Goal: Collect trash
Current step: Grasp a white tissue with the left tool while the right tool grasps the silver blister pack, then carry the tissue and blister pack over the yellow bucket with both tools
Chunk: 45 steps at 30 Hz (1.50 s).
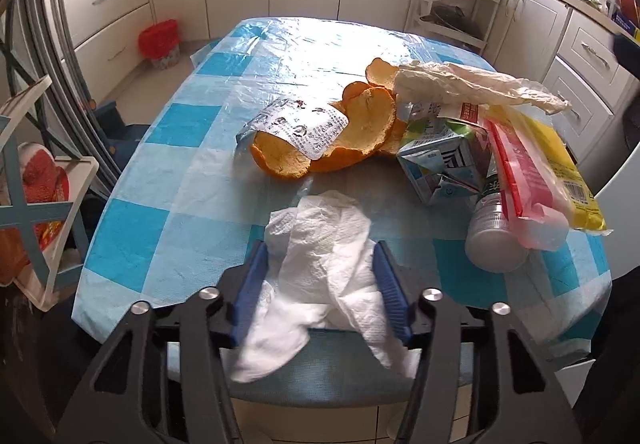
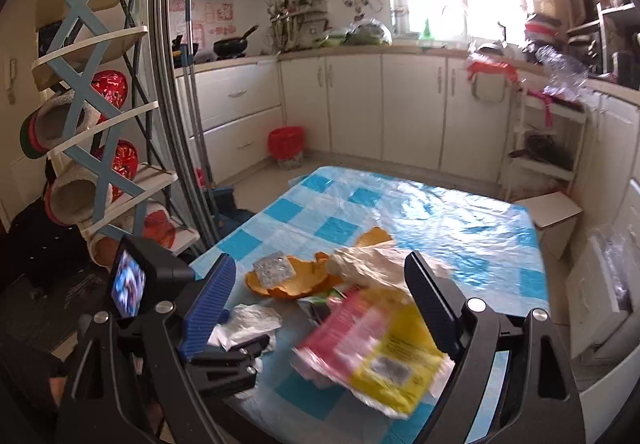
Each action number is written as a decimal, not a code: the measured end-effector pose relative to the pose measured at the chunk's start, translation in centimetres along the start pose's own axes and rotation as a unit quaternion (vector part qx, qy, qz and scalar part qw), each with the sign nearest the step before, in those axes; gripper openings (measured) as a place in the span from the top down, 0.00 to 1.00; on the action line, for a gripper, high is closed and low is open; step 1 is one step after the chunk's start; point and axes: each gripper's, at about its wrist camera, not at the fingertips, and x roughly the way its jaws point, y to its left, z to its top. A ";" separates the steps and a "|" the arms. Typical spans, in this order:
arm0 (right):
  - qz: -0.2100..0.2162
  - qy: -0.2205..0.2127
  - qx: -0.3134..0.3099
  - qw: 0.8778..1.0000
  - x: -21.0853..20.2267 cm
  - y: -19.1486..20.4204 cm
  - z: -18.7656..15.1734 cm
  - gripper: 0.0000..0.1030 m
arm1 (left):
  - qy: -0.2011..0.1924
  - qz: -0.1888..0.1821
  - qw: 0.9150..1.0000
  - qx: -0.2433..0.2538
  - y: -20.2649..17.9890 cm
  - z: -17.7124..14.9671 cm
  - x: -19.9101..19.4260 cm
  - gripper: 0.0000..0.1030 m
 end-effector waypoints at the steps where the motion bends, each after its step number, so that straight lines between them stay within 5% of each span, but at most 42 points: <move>1: 0.022 0.021 0.009 1.000 1.6 0.0 1.1 0.20 | -0.002 -0.004 1.000 -0.005 0.4 0.0 -0.1 0.65; 6: 0.099 0.139 0.011 0.985 10.0 1.4 3.7 0.26 | -0.010 -0.022 0.999 -0.022 2.1 -0.2 -0.1 0.82; 11: 0.099 0.233 -0.005 0.967 15.9 2.9 1.9 0.39 | -0.016 -0.027 0.999 -0.012 2.3 -0.6 -0.3 0.83; 20: 0.066 0.284 -0.047 0.955 18.6 3.7 -0.4 0.55 | -0.019 -0.039 0.999 -0.012 2.7 -0.6 -0.3 0.83; 33: 0.074 0.237 -0.033 0.968 16.2 3.4 1.5 0.59 | -0.020 -0.046 0.998 -0.029 3.7 -0.4 -0.2 0.84; 45: 0.062 0.130 0.041 0.989 6.1 -1.8 3.7 0.59 | -0.033 -0.080 0.994 -0.070 5.6 0.1 -0.5 0.92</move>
